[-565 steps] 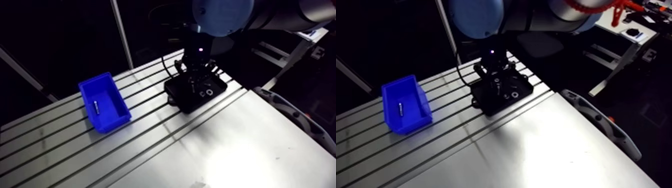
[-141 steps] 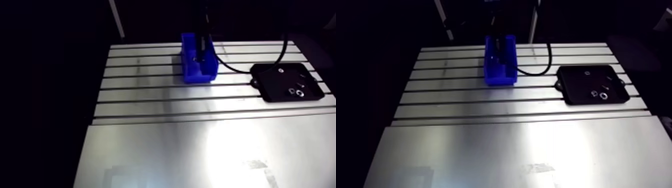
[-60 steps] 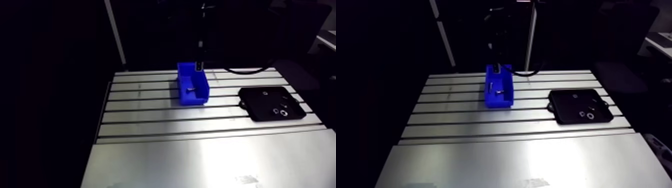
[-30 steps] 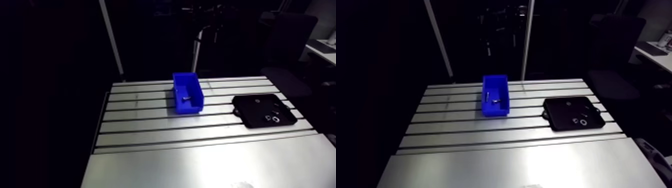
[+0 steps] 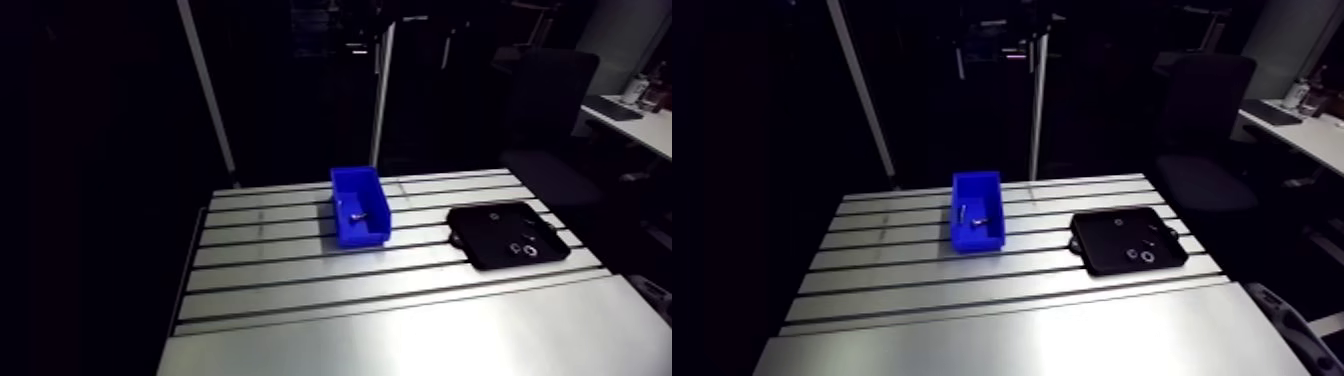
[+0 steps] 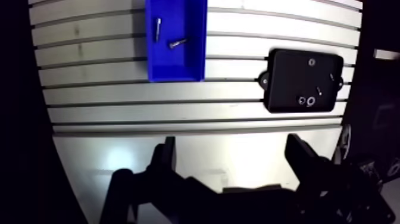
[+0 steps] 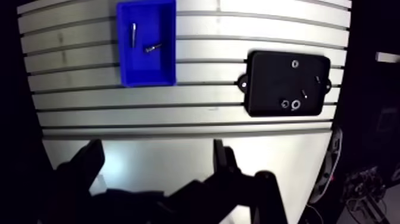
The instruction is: Pick up the M10 bolt from the tray and put it into the blue bin.
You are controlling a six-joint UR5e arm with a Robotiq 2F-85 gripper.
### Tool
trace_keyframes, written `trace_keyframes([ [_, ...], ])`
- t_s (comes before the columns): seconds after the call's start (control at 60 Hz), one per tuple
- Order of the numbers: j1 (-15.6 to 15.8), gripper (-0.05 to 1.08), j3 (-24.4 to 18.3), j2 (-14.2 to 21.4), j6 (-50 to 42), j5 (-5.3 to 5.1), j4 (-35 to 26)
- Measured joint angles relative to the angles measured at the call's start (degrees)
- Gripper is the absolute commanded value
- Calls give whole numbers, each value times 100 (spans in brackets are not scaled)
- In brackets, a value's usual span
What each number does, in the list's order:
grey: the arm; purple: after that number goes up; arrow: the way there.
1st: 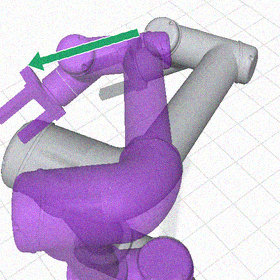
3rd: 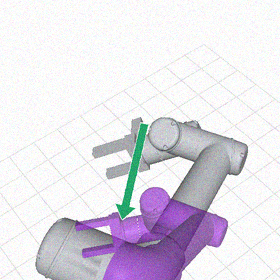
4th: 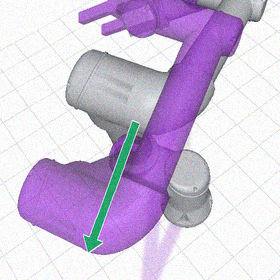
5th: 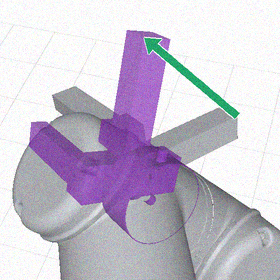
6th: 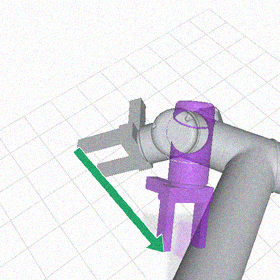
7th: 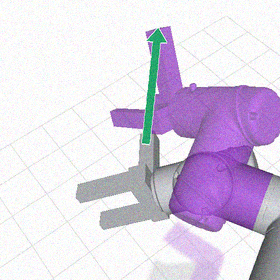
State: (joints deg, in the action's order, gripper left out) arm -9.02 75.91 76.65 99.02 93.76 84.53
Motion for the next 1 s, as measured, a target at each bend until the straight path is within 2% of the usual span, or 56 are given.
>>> trace_keyframes([
  [0.183, -14, 1, 32, 206, -136, -176, -116],
  [0.367, -28, 1, 40, 332, -243, -252, -135],
  [1.0, -103, 1, 106, 435, -283, -206, -127],
])
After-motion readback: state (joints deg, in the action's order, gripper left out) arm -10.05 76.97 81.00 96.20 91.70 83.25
